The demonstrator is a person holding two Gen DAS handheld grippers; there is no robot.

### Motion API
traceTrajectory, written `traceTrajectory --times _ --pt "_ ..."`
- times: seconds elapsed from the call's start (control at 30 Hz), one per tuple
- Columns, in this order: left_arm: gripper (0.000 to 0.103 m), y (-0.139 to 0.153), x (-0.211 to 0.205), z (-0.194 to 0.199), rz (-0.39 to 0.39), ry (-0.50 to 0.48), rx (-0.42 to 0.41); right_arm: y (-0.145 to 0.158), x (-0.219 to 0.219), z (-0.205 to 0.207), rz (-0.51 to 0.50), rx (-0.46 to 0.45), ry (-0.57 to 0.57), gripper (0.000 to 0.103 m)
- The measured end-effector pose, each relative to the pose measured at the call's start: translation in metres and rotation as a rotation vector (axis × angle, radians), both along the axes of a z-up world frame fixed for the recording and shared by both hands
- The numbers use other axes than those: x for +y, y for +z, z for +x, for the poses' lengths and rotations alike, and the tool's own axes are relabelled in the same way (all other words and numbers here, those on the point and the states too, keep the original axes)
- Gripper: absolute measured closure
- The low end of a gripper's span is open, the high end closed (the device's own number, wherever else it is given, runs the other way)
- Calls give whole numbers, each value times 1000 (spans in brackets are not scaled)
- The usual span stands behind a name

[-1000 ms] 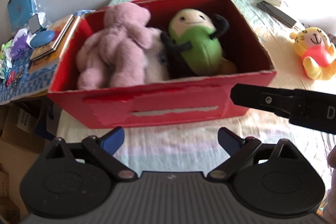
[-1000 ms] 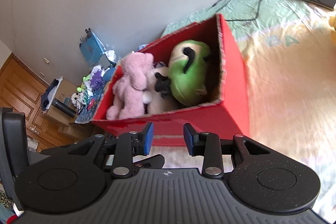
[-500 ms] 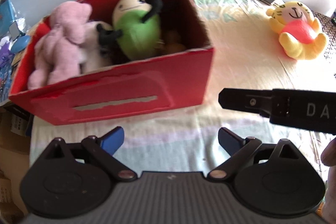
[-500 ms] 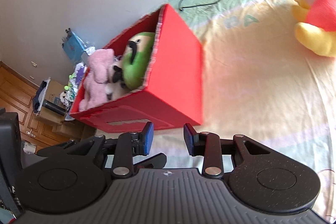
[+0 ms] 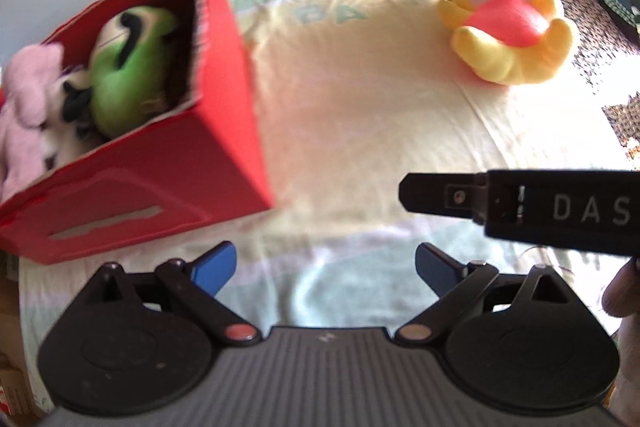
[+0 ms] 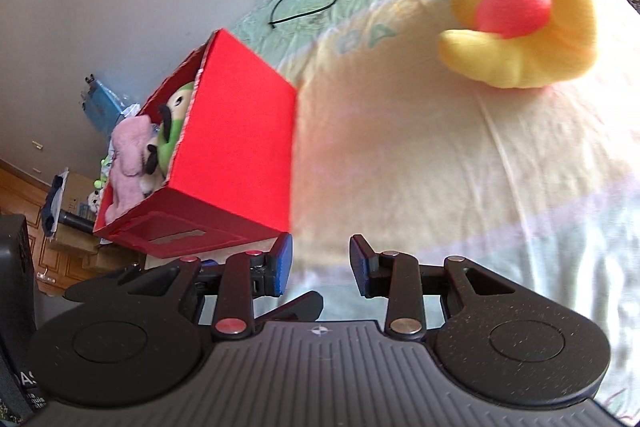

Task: Organize objects
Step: 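Withdraw the right gripper from the box toward the yellow tiger plush, then grasp the yellow tiger plush by its head with the right gripper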

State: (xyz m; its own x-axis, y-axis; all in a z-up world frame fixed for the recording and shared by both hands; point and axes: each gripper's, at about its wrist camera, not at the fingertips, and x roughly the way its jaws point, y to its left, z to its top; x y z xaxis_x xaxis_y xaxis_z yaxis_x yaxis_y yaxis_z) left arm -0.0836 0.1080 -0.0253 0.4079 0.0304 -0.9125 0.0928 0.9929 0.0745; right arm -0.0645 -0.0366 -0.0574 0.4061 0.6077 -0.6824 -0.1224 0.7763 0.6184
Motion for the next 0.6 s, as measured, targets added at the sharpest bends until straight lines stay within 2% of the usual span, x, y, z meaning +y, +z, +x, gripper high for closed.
traceTrajectory --times 0.4,0.6 --pt "7 -5 -51 20 -6 -100 13 -9 -60 4 -2 41 -125 67" --pt "6 -6 -70 34 -99 -187 19 -11 -93 5 0 67 -209 67"
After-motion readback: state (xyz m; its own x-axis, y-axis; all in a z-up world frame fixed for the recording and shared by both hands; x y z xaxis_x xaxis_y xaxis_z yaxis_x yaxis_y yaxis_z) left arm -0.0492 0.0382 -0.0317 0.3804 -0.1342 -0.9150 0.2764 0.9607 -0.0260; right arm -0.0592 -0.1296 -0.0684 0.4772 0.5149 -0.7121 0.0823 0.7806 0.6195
